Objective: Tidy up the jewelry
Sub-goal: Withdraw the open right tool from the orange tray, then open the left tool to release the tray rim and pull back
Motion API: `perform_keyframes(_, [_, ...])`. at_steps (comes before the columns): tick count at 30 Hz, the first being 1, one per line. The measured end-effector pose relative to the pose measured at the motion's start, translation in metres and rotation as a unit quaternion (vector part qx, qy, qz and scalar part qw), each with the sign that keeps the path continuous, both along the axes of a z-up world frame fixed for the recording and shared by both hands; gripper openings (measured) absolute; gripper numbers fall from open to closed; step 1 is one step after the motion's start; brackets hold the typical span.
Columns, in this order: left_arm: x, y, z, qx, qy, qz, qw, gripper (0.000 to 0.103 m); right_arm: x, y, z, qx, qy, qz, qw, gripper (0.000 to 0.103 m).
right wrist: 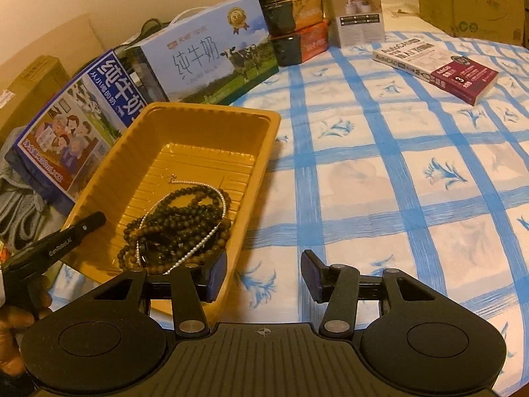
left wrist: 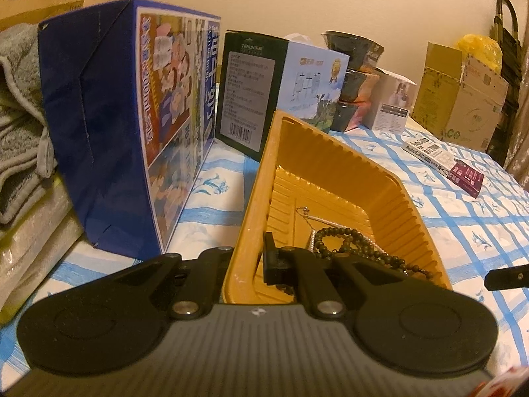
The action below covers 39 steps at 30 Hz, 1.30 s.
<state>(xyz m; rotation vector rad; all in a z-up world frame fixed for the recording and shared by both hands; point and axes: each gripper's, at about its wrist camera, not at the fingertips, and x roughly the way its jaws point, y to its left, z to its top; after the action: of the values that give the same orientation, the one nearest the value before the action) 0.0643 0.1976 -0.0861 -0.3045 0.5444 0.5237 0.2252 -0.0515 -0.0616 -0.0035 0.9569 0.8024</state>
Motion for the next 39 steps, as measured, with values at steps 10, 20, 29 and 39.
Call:
perform_keyframes(10, [-0.006, 0.02, -0.018, -0.07, 0.016, 0.021, 0.9972, 0.02, -0.006, -0.005, 0.001, -0.003, -0.004, -0.017, 1.0, 0.05])
perform_keyframes(20, [-0.033, 0.029, -0.011, -0.103, 0.02, 0.029, 0.9941, 0.049, -0.024, -0.025, 0.013, 0.01, -0.021, -0.051, 0.998, 0.071])
perform_keyframes(29, [-0.067, -0.014, 0.045, 0.011, 0.036, -0.017, 0.9991, 0.074, -0.057, -0.047, 0.039, 0.015, -0.058, -0.073, 0.996, 0.072])
perform_keyframes(39, [-0.075, -0.092, 0.084, 0.061, 0.032, -0.093, 0.9933, 0.095, -0.107, -0.073, 0.055, -0.017, -0.109, -0.103, 0.989, 0.074])
